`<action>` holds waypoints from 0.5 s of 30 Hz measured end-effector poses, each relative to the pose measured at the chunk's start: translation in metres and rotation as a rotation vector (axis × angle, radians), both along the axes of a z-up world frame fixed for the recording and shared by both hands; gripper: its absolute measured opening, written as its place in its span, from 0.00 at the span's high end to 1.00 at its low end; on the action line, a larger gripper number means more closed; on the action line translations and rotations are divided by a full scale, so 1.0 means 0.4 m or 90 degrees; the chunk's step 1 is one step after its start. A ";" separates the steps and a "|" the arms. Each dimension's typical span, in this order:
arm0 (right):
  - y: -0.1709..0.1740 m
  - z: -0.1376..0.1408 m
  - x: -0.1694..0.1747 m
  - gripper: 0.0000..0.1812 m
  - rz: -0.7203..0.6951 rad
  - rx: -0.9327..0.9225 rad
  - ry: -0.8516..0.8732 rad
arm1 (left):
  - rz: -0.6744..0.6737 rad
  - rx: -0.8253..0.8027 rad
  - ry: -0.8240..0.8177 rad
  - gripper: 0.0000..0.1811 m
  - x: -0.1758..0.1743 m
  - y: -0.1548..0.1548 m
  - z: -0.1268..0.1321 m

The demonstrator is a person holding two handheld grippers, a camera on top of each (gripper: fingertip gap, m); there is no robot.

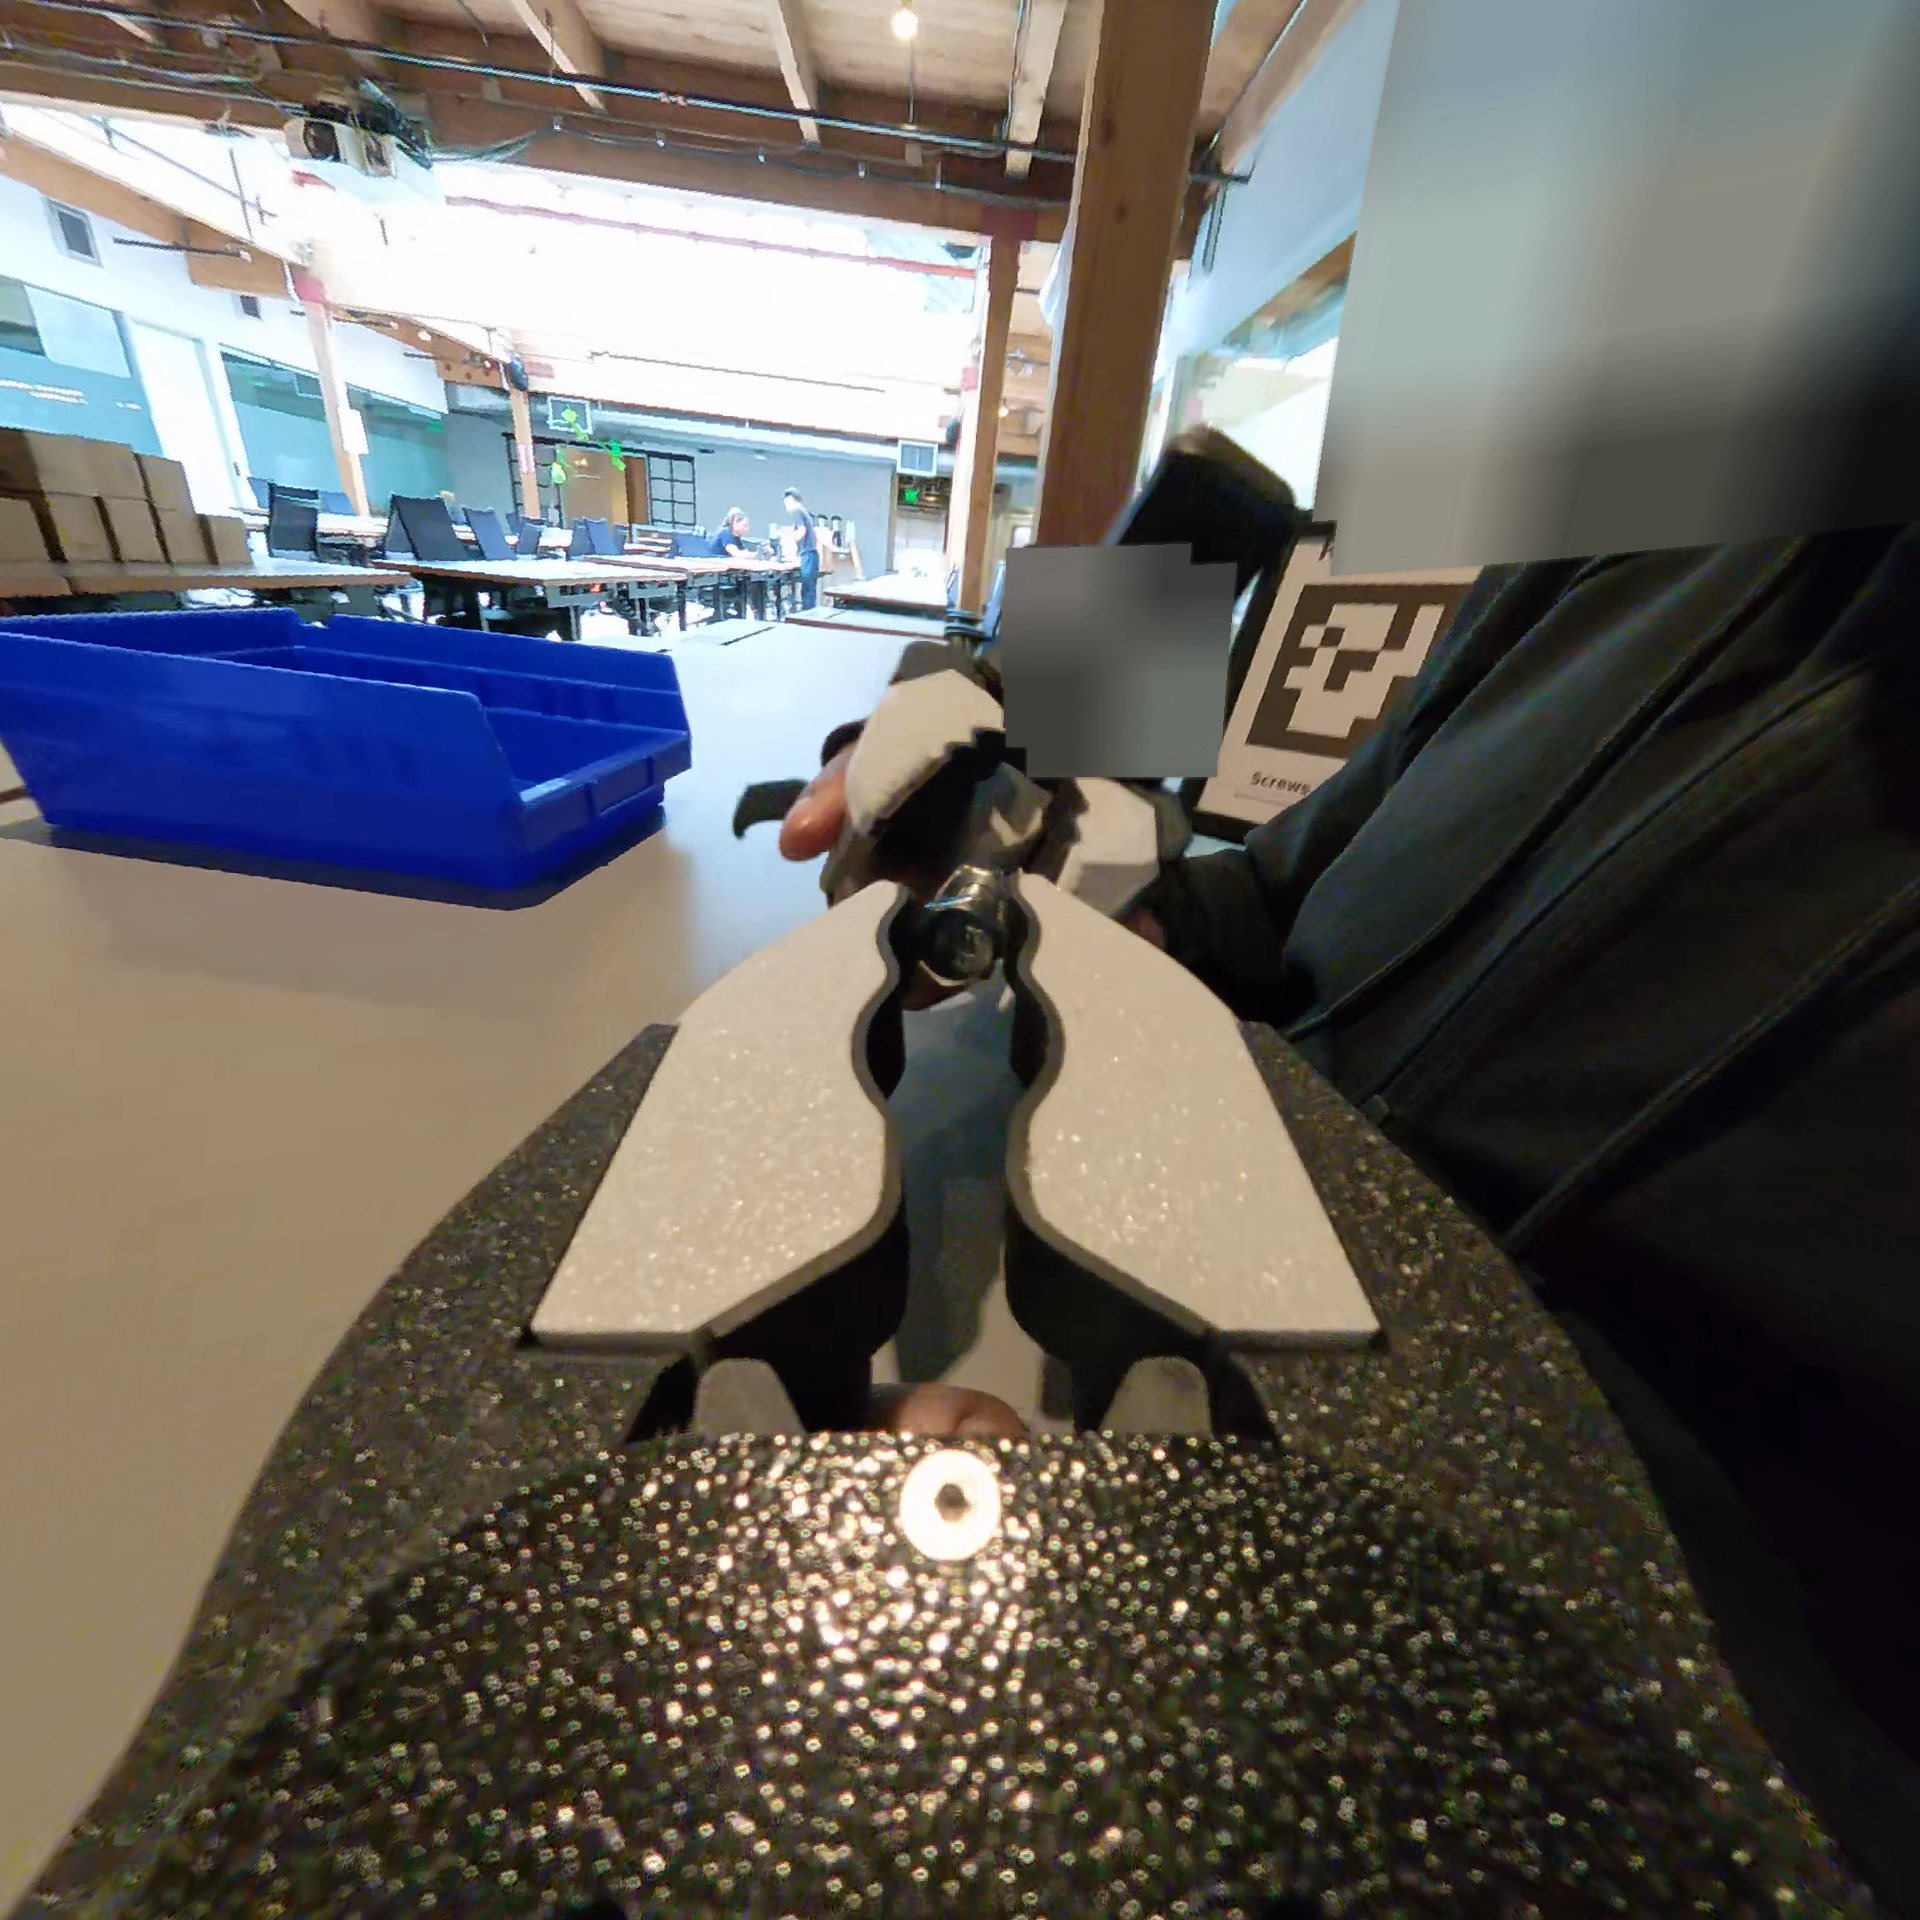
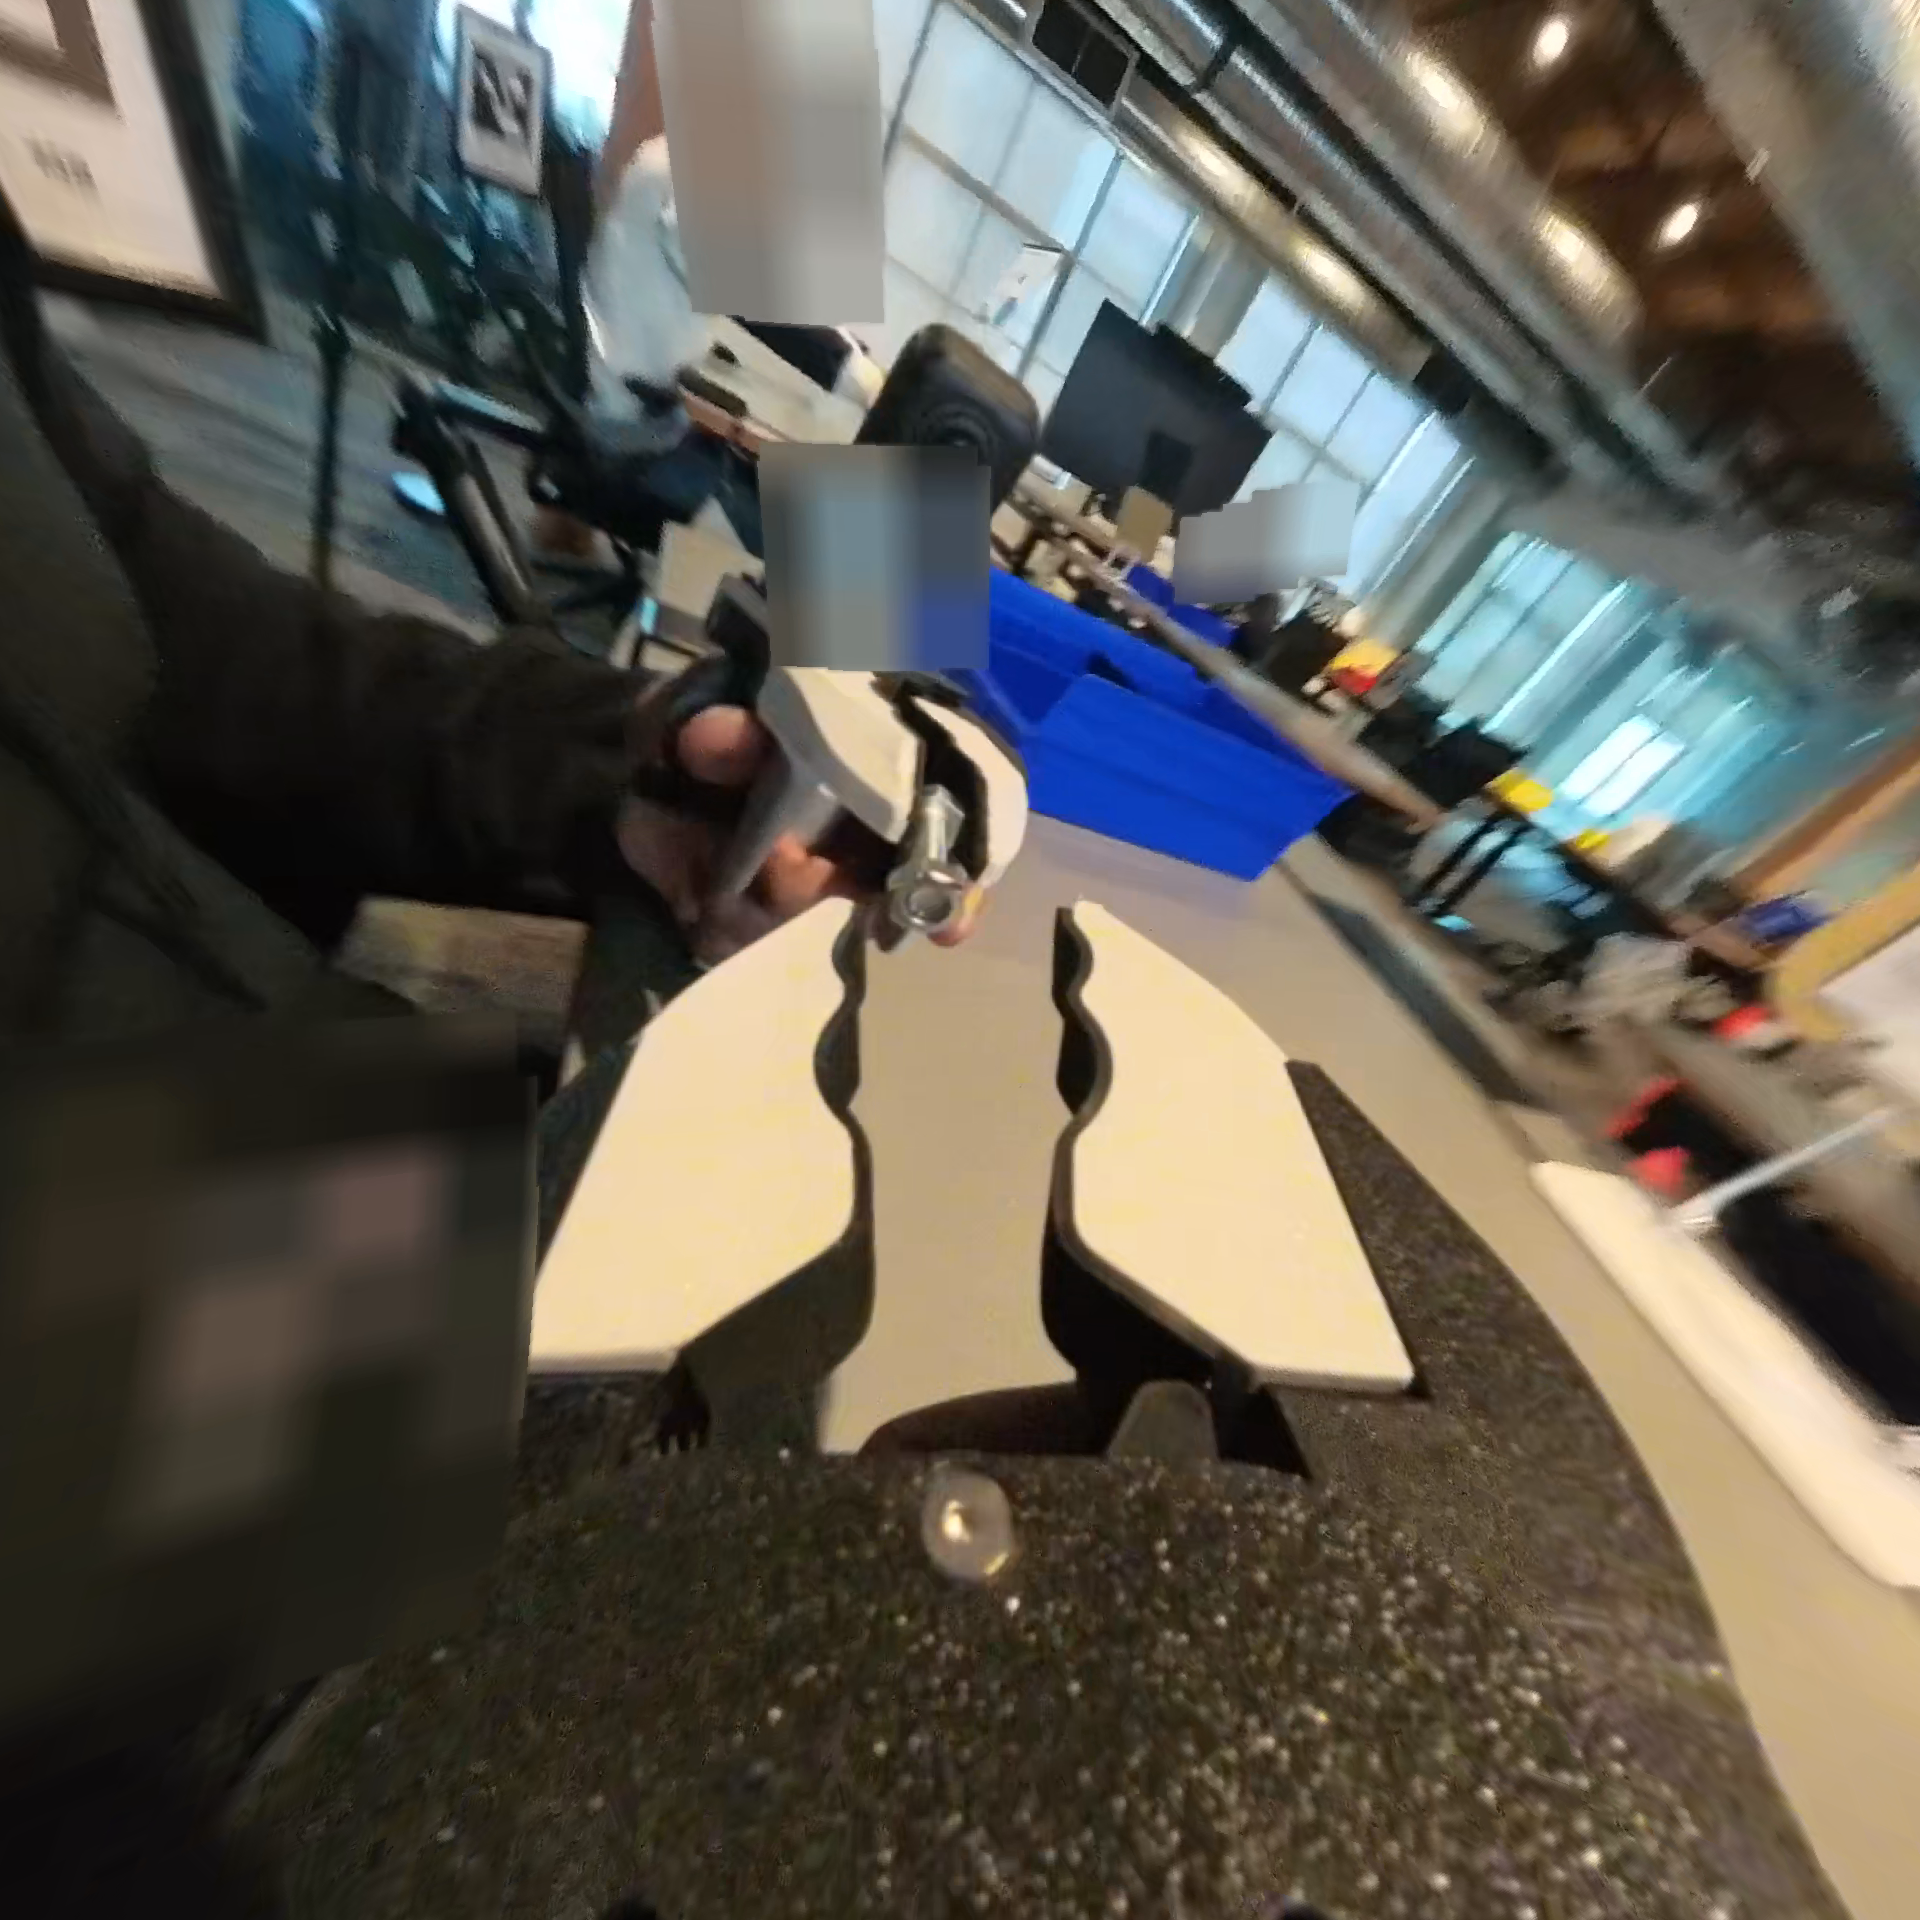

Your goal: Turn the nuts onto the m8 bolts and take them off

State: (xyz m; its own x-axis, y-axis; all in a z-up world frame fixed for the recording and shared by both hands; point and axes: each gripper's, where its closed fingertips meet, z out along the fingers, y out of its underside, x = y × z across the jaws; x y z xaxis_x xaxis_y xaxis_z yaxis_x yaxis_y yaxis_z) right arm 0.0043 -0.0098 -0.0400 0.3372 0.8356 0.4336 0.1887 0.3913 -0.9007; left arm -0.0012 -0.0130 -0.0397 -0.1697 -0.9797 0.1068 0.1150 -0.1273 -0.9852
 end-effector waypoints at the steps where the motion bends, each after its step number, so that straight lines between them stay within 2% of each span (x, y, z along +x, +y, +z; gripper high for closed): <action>1: -0.001 -0.002 -0.002 0.82 -0.018 0.048 -0.021 | -0.007 -0.015 -0.005 0.92 -0.002 0.000 0.003; 5: -0.003 -0.016 -0.015 0.83 -0.063 0.180 -0.080 | -0.022 -0.053 -0.012 0.92 -0.003 -0.001 0.009; 7: -0.006 -0.019 -0.021 0.83 -0.070 0.203 -0.091 | -0.025 -0.055 -0.003 0.92 0.001 -0.004 0.004; 9: -0.003 -0.015 -0.023 0.91 -0.084 0.205 -0.086 | -0.025 -0.049 0.012 0.92 0.007 -0.008 -0.003; 10: -0.002 -0.014 -0.023 0.91 -0.089 0.199 -0.085 | -0.019 -0.043 0.016 0.92 0.010 -0.007 -0.005; 13: 0.004 -0.024 -0.025 0.91 -0.077 0.088 -0.077 | 0.011 -0.001 0.023 0.92 0.009 0.000 -0.009; 15: 0.003 -0.043 -0.029 0.91 -0.035 -0.118 -0.044 | 0.033 0.055 0.038 0.92 0.008 0.002 -0.019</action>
State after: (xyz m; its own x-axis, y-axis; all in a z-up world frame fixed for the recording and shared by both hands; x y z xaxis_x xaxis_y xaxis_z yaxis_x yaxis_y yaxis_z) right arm -0.0071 -0.0086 -0.0570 0.3591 0.8844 0.2982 0.2684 0.2082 -0.9405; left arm 0.0021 -0.0121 -0.0474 -0.1140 -0.9930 0.0304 0.0596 -0.0374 -0.9975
